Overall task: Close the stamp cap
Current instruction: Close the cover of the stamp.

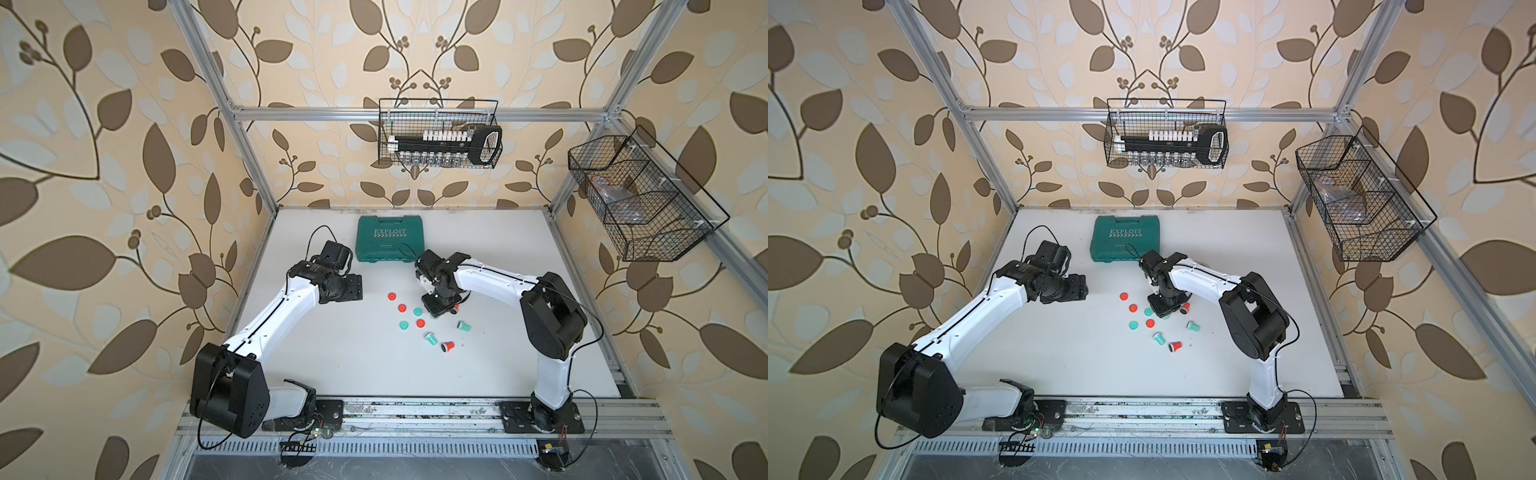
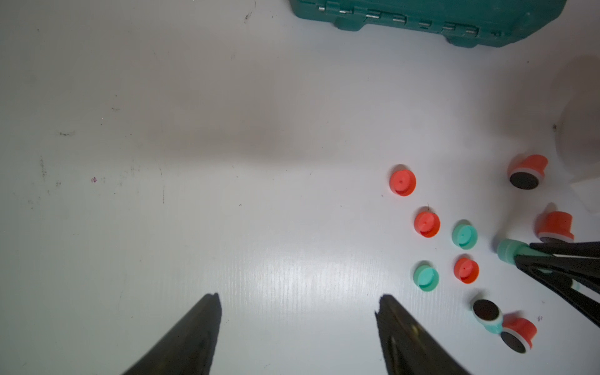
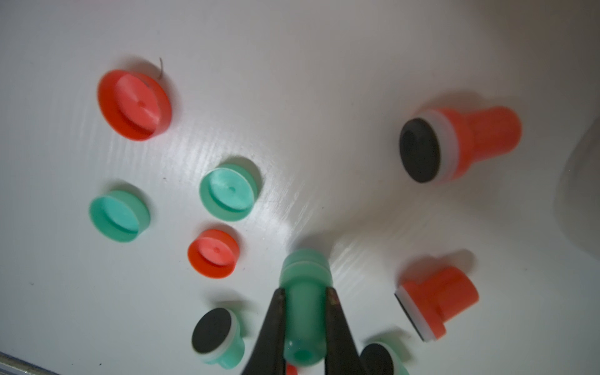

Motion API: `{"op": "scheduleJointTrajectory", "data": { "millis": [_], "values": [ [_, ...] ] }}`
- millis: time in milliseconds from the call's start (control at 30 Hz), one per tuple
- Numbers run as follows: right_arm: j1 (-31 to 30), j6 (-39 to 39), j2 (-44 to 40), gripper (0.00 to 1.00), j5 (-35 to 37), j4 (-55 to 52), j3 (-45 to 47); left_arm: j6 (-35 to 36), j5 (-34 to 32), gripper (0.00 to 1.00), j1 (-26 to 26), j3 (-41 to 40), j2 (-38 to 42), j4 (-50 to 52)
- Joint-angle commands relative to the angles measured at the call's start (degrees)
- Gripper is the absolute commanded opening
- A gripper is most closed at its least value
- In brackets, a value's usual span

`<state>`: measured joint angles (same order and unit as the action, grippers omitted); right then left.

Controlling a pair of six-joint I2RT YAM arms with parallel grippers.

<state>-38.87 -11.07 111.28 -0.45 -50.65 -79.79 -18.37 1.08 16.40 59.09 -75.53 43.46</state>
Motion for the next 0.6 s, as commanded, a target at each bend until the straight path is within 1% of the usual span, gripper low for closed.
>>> {"op": "scheduleJointTrajectory", "data": {
  "millis": [0, 167, 333, 567],
  "values": [
    [-0.1, 1.2, 2.3, 0.00, -0.7, -0.4, 2.2, 0.3, 0.2, 0.78, -0.6, 2.0, -0.1, 0.7],
    [-0.1, 2.7, 7.5, 0.00, -1.0, -6.3, 1.0, 0.3, 0.7, 0.78, -0.7, 2.1, -0.1, 0.7],
    [-0.6, 3.2, 14.0, 0.00, -1.5, -8.7, -0.2, 0.4, 0.3, 0.79, -0.7, 2.2, 0.1, 1.0],
    [-1.5, 2.0, 19.8, 0.00, 0.2, -5.8, -0.5, 0.5, 0.6, 0.79, -0.7, 2.2, 0.1, 1.1]
  ]
}}
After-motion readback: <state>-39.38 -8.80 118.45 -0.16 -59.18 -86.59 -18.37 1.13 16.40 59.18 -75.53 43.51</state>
